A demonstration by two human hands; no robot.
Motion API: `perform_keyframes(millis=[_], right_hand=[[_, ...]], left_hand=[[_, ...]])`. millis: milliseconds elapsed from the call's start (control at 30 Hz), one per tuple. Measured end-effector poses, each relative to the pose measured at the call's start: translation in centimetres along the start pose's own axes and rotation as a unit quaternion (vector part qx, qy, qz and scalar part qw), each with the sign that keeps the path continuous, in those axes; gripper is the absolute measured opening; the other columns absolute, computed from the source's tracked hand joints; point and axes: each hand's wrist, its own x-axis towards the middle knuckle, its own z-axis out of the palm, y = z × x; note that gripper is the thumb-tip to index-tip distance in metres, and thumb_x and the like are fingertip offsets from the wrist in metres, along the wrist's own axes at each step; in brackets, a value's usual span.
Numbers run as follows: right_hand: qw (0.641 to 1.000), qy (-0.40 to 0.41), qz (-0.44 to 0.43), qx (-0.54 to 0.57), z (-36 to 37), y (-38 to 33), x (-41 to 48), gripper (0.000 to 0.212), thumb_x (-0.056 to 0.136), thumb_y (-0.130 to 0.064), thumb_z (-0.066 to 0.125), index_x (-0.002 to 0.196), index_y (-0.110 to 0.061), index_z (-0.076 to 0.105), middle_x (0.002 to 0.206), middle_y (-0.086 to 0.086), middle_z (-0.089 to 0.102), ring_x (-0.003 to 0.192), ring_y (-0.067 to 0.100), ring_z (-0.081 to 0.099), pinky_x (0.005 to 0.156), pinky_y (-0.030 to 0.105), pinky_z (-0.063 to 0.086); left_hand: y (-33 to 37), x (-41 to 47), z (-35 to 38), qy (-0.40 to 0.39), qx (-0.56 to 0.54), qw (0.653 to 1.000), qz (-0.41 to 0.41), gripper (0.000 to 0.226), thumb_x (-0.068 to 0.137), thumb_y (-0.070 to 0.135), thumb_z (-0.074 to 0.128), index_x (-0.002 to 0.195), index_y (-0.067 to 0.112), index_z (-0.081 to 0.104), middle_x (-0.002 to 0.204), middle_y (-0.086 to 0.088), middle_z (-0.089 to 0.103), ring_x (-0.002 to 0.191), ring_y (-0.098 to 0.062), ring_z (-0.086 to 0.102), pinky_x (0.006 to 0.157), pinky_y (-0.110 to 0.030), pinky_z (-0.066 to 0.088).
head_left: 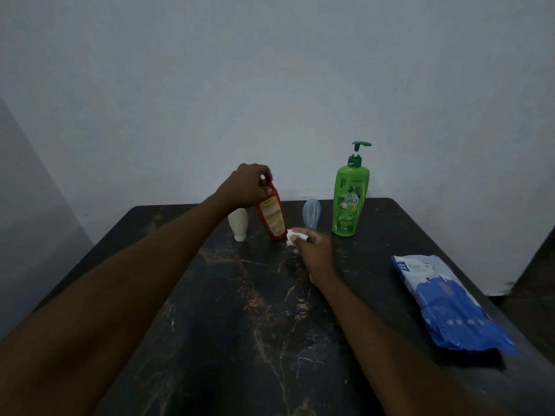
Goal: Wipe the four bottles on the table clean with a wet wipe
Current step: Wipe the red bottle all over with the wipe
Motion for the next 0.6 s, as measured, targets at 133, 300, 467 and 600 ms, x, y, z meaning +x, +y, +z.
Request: perform_keyframes(millis=[133,300,467,600], right_hand=[[1.0,-0.001,0.012,0.011,-1.8,-2.1,-2.6,0.02,0.086,-0.005,0.071,0.104,-0.014,0.074,0.1,0.004,0.075,0.085,0.014,0.073,0.068,0.023,0.058],[0.996,0.001,0.017,-0.088,-5.6,-4.9,-7.7,0.023,0.086,-0.01,0.072,0.109,-0.014,0.074,0.105,0.0,0.073,0.091,0.011,0.071,0.076,0.028,0.059],[0.979,0.044,0.008,-0.198,-8.5,-5.3,-14.0,0.022,0.092,-0.019,0.066,0.113,-0.024,0.066,0.106,-0.012,0.062,0.091,-0.003,0.058,0.068,0.011,0.039],[0.955,0.118,-0.017,-0.271,-9.5,-4.1,-16.6,0.017,0.093,-0.025,0.065,0.108,-0.03,0.06,0.098,-0.013,0.058,0.084,-0.002,0.055,0.067,0.01,0.037]], left_hand=[[-0.2,-4.6,0.0,0.065,-0.099,0.989,-0.085,0.024,0.094,0.022,0.067,0.113,0.007,0.067,0.104,-0.002,0.063,0.093,-0.019,0.064,0.068,-0.023,0.054],[0.3,-12.1,2.1,0.104,-0.271,0.932,-0.217,0.019,0.095,0.025,0.068,0.107,0.01,0.068,0.103,-0.005,0.071,0.091,-0.016,0.073,0.072,-0.028,0.062],[3.2,-19.8,4.6,0.088,-0.453,0.831,-0.309,0.011,0.097,0.019,0.064,0.103,0.01,0.067,0.1,-0.006,0.073,0.082,-0.015,0.075,0.07,-0.029,0.062],[4.6,-23.6,6.9,0.071,-0.526,0.776,-0.34,0.012,0.097,0.015,0.064,0.107,0.011,0.066,0.106,-0.006,0.072,0.09,-0.018,0.075,0.074,-0.033,0.063]])
